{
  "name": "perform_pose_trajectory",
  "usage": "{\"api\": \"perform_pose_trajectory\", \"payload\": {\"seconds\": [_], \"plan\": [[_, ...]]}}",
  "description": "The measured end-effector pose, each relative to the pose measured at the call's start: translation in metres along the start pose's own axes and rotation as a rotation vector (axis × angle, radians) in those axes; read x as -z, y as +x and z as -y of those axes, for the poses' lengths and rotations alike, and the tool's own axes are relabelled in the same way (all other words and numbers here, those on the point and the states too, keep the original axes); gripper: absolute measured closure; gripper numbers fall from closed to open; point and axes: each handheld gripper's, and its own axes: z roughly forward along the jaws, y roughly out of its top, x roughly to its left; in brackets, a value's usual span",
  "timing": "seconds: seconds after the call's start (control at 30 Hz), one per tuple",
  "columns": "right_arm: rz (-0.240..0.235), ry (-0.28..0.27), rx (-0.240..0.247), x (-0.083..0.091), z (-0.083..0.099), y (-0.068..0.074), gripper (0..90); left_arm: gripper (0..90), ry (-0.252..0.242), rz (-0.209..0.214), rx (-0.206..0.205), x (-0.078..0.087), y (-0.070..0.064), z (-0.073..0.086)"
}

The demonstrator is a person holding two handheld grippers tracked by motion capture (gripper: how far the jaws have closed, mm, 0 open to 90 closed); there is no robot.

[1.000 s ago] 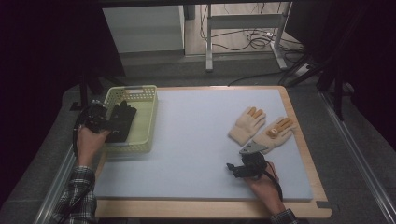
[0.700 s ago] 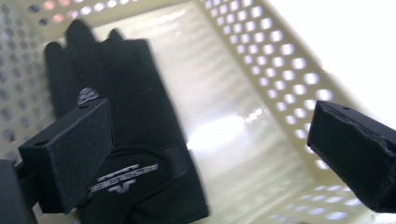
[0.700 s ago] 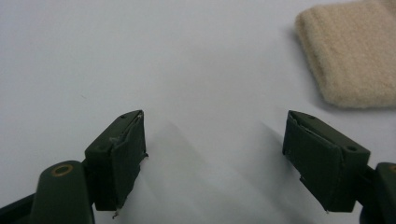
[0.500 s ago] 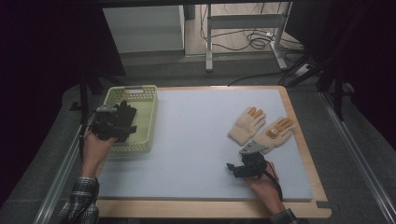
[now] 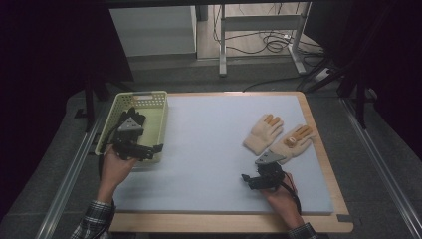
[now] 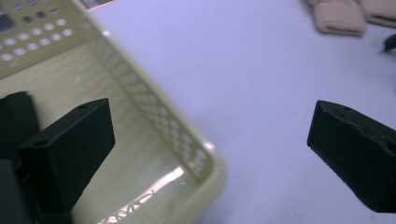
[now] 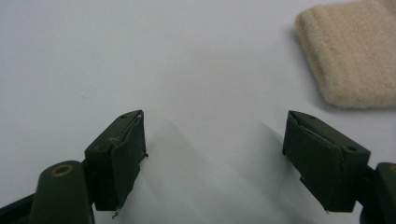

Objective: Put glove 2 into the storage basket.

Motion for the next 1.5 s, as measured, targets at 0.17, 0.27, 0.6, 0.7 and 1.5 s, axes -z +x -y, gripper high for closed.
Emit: {"api": "perform_pose_trajectory", "payload": {"seconds": [0.17, 0.27, 0.6, 0.7, 1.5], "plan": [[0.0, 0.0, 0.0, 0.0, 0.0, 0.0, 20.8, 1.1, -0.011, 0.032, -0.028, -0.008, -0.018, 0.006], [0.0, 0.0, -0.001, 0.0, 0.0, 0.0, 20.8, 1.1, -0.025, 0.047, -0.053, -0.013, -0.032, 0.009], [0.0, 0.0, -0.001, 0.0, 0.0, 0.0, 20.8, 1.1, -0.056, 0.127, -0.117, -0.03, -0.076, 0.017], [0.0, 0.0, -0.001, 0.0, 0.0, 0.0, 20.8, 1.2, -0.036, 0.121, -0.141, -0.04, -0.087, 0.024], [-0.014, 0.014, -0.006, -0.001, -0.001, -0.001, 14.7, 0.7, 0.132, 0.074, -0.092, -0.084, -0.087, 0.067]]}}
